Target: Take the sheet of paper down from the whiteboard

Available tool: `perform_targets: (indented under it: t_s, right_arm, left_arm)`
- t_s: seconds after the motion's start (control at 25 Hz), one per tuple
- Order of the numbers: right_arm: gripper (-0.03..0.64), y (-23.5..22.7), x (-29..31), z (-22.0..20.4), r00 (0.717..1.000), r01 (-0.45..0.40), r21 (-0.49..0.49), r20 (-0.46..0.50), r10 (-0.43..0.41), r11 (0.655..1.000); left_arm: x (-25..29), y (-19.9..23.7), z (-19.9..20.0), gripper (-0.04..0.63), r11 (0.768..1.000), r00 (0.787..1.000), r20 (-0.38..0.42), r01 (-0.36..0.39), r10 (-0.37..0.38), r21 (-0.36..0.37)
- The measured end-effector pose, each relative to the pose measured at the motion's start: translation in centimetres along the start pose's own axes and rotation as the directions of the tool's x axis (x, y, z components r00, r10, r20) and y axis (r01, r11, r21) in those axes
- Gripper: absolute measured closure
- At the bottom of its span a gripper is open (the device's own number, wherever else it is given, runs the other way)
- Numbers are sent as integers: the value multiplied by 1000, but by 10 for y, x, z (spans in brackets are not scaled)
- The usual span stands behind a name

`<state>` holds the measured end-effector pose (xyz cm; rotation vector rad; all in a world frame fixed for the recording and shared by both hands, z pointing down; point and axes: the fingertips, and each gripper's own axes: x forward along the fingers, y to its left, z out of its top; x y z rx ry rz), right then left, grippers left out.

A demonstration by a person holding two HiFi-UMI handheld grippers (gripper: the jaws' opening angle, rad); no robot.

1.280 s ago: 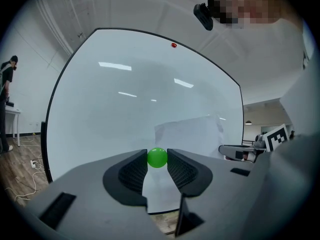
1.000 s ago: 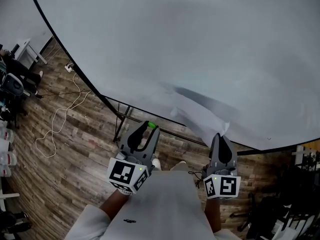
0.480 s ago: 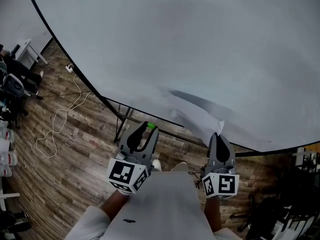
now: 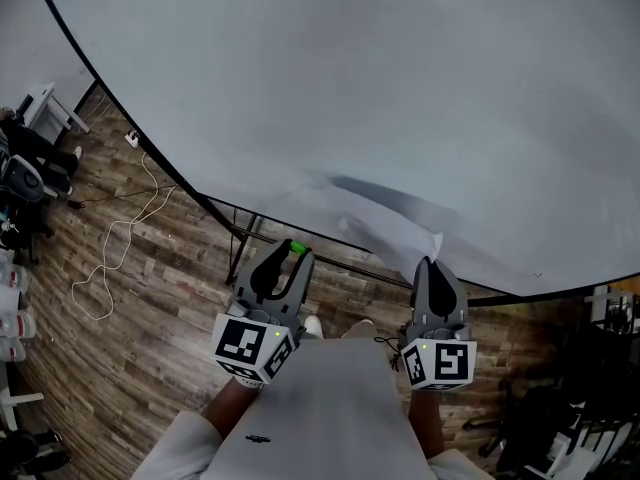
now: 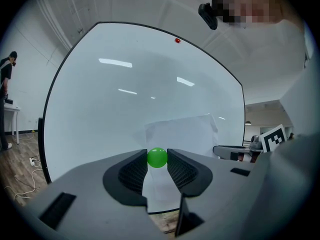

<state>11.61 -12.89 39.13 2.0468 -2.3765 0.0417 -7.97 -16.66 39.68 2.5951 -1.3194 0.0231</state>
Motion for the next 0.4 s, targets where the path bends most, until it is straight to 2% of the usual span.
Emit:
perform_targets:
  t_s: [0.4]
  right_arm:
    - [606,7,3,1,1000,3,0,5,-3,1000]
  left_arm:
    - [1,2,0,468,1000,1000,1,13,-13,-7]
